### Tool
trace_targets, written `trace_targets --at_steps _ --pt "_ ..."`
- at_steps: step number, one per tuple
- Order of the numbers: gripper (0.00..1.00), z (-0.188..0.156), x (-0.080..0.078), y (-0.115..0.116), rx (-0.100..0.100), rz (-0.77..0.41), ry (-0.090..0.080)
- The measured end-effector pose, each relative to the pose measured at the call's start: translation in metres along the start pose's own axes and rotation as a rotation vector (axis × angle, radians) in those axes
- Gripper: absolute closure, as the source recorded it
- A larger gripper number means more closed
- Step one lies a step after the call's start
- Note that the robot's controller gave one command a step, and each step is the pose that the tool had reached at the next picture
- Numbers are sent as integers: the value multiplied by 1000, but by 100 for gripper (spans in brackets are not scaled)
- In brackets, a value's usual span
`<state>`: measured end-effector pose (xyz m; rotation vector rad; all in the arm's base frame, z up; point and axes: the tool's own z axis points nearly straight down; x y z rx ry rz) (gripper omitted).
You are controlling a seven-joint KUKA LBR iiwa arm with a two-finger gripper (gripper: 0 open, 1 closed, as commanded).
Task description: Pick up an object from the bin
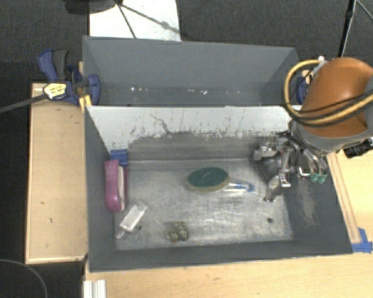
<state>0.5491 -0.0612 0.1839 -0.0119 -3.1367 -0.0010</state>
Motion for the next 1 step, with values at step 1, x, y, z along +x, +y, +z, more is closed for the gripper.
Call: trace_targets --at_steps 1 --pt "0 111 -13 36 1 -202 -13"
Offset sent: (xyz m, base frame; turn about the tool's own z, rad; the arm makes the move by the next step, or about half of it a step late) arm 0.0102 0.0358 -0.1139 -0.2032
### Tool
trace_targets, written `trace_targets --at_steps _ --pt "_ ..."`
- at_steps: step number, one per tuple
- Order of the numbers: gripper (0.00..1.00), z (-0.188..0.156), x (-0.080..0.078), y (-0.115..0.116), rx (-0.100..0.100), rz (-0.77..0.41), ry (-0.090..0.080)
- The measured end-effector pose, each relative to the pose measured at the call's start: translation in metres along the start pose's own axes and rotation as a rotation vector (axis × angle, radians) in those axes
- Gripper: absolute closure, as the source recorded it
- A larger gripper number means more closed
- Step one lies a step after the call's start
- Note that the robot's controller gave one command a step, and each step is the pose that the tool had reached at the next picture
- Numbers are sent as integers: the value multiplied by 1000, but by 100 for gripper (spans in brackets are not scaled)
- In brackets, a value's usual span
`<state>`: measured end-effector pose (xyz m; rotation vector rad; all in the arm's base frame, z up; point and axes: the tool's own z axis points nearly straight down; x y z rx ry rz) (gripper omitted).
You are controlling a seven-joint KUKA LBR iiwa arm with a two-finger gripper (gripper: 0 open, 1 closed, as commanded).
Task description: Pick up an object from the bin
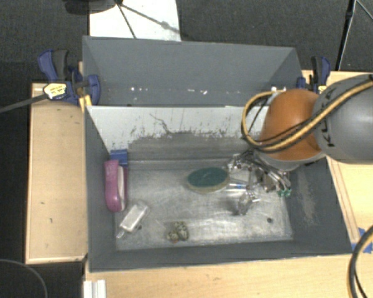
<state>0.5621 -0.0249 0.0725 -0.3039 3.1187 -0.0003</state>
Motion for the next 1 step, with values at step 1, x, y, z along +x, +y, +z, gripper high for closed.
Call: trace_targets --at_steps 1 --pt "100 -3 -3 -1 2 -1 -10"
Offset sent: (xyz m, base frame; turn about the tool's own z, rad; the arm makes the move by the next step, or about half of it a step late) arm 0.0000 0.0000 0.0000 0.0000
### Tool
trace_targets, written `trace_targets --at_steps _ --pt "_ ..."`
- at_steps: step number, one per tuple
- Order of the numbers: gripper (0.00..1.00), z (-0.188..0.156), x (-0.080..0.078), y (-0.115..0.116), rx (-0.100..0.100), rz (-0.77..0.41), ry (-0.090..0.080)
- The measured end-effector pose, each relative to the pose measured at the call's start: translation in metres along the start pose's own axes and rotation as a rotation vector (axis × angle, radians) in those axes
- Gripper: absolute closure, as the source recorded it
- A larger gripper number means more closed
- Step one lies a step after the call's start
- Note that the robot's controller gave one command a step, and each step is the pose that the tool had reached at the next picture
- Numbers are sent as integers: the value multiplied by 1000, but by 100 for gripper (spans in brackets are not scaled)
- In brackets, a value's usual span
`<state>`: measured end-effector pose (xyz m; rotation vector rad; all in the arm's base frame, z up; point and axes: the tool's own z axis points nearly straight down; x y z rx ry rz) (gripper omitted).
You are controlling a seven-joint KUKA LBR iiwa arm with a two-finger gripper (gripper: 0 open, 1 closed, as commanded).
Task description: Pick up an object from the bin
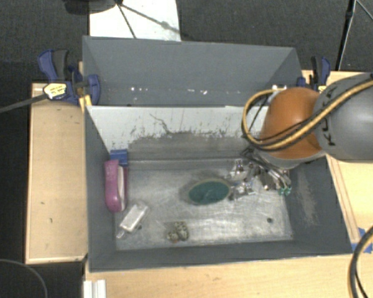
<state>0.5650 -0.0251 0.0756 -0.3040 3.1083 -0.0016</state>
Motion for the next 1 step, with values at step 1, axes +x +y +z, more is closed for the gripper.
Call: trace_targets --at_steps 1 --pt "100 -125 -5 26 -2 13 8"
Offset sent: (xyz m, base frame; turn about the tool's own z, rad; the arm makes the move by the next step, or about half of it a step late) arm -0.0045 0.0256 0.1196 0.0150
